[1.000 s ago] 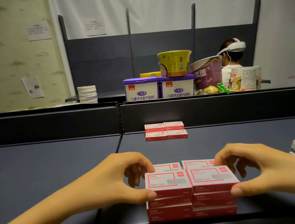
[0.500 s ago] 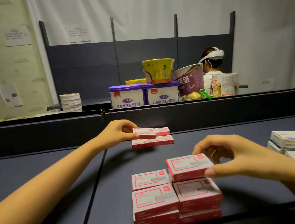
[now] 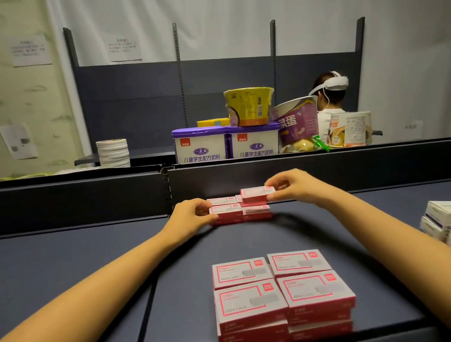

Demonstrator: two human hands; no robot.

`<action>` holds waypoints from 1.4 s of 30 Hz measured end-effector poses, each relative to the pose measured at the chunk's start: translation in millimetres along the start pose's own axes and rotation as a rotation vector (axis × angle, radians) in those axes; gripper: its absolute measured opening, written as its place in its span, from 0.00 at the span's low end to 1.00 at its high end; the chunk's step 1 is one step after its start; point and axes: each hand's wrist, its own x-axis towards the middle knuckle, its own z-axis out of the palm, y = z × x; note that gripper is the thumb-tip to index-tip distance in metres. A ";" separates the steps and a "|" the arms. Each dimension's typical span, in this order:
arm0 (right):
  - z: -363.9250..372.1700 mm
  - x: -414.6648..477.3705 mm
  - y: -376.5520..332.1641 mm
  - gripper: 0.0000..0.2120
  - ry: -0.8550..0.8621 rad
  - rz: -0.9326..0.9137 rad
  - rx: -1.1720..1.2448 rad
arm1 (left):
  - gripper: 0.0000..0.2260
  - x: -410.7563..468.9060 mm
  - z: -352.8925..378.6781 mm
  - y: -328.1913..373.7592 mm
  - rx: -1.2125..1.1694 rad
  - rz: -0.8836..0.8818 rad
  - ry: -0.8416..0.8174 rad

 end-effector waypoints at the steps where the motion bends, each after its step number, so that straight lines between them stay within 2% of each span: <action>1: 3.3 1.0 7.4 0.17 -0.008 0.007 -0.018 | 0.15 -0.3 0.9 -0.6 -0.001 -0.003 0.010; 6: 18.8 0.1 25.9 0.18 -0.055 0.036 0.009 | 0.15 0.8 3.8 -3.9 -0.019 -0.018 0.041; 15: 34.0 2.2 26.5 0.17 0.048 -0.029 -0.051 | 0.17 0.4 6.0 -6.6 0.006 -0.026 0.059; 19: 17.1 -6.4 8.5 0.23 0.152 -0.086 -0.087 | 0.19 -5.8 -9.0 19.2 0.085 0.071 0.151; 23: -4.6 -39.5 -24.0 0.17 0.147 -0.139 0.021 | 0.13 -34.2 -37.9 69.7 -0.013 0.163 0.203; 27: -12.8 -102.1 -40.2 0.10 0.019 -0.186 0.140 | 0.06 -95.2 -52.9 96.4 -0.089 0.210 0.085; 29: -13.5 -133.3 -37.8 0.13 -0.068 -0.184 0.146 | 0.07 -127.8 -54.3 96.0 -0.079 0.225 -0.001; 33: -12.7 -176.0 -24.0 0.26 -0.210 -0.194 0.110 | 0.20 -168.2 -51.7 85.6 -0.029 0.173 -0.154; 35: -11.7 -186.4 -18.3 0.25 -0.249 -0.170 0.130 | 0.24 -176.0 -49.5 81.3 0.004 0.145 -0.191; 38: -8.7 -194.8 -14.8 0.22 -0.276 -0.172 0.129 | 0.25 -181.7 -47.4 81.7 0.014 0.127 -0.200; 42: -4.1 -199.6 -15.4 0.33 -0.260 -0.143 0.133 | 0.22 -186.2 -45.1 89.5 0.060 0.103 -0.214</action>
